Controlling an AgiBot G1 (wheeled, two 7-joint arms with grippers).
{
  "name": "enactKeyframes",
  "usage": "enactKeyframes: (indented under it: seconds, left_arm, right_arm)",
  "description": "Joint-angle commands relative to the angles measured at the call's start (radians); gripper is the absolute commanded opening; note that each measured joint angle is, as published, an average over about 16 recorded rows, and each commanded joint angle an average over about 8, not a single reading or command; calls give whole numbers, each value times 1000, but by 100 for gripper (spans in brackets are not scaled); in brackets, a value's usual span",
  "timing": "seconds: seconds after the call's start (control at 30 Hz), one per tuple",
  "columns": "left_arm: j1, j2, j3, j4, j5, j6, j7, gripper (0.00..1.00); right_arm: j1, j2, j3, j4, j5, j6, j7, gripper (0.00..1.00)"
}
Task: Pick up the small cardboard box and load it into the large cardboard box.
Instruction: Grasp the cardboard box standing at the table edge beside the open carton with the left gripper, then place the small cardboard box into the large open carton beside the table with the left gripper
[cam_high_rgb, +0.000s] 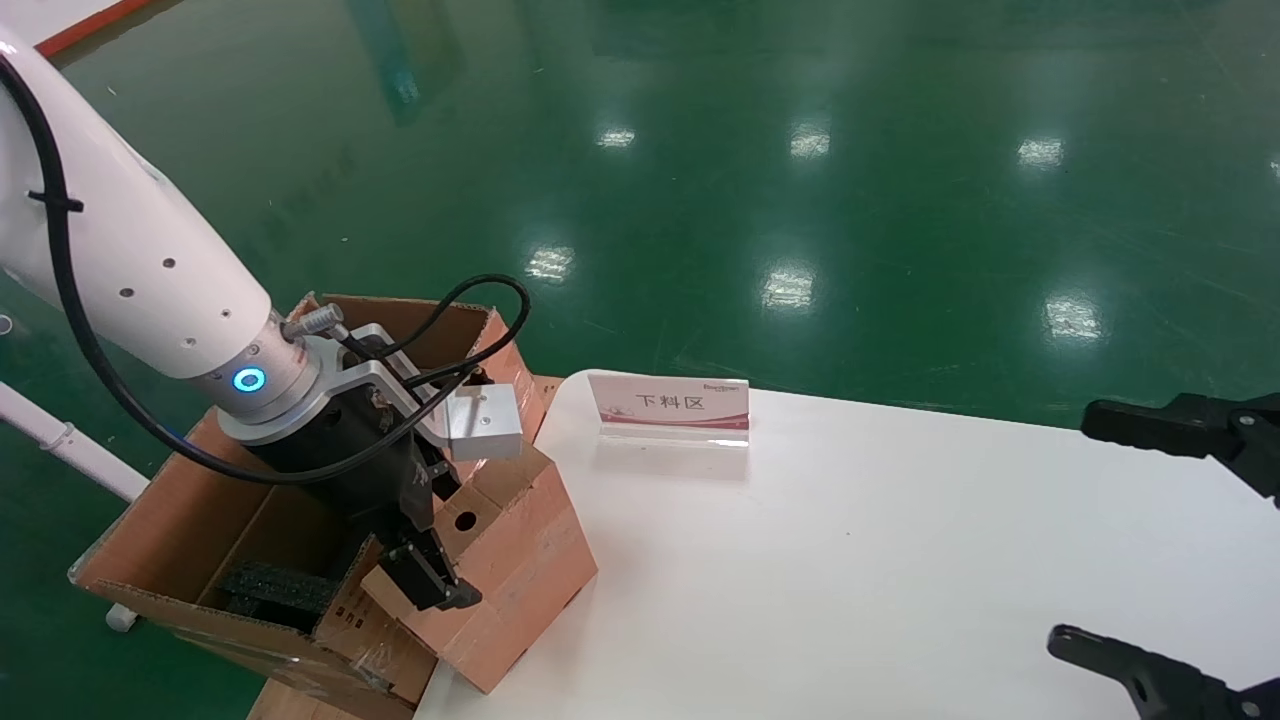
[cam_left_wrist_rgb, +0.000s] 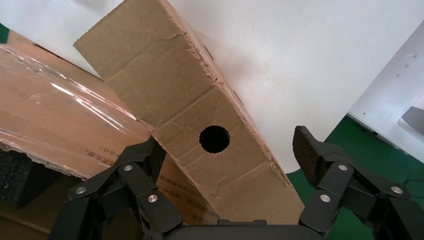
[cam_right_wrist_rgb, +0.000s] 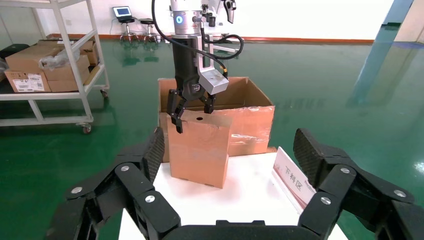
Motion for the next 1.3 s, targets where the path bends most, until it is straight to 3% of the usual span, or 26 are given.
enactKeyframes:
  seconds: [0.03, 0.37, 0.4, 0.63, 0.67, 1.0, 1.3]
  left_arm:
    - [0, 0, 0, 0, 0, 1, 0, 0]
    - [0, 1, -2, 0, 0, 2, -1, 0]
    - [-1, 1, -2, 0, 1, 2, -1, 0]
    - [-1, 1, -2, 0, 1, 3, -1, 0]
    - [-1, 1, -2, 0, 1, 3, -1, 0]
    - [-23, -3, -27, 19, -31, -4, 17, 0]
    - [-237, -51, -194, 191, -208, 21, 122, 0]
  right_arm:
    - [0, 0, 0, 0, 0, 0, 0, 0]
    - [0, 0, 0, 0, 0, 0, 0, 0]
    - [0, 0, 0, 0, 0, 0, 0, 4]
    - [0, 0, 0, 0, 0, 0, 0, 91]
    - [0, 0, 0, 0, 0, 0, 0, 100]
    - [0, 0, 0, 0, 0, 0, 0, 100]
    - [1, 0, -1, -1, 0, 0, -1, 100]
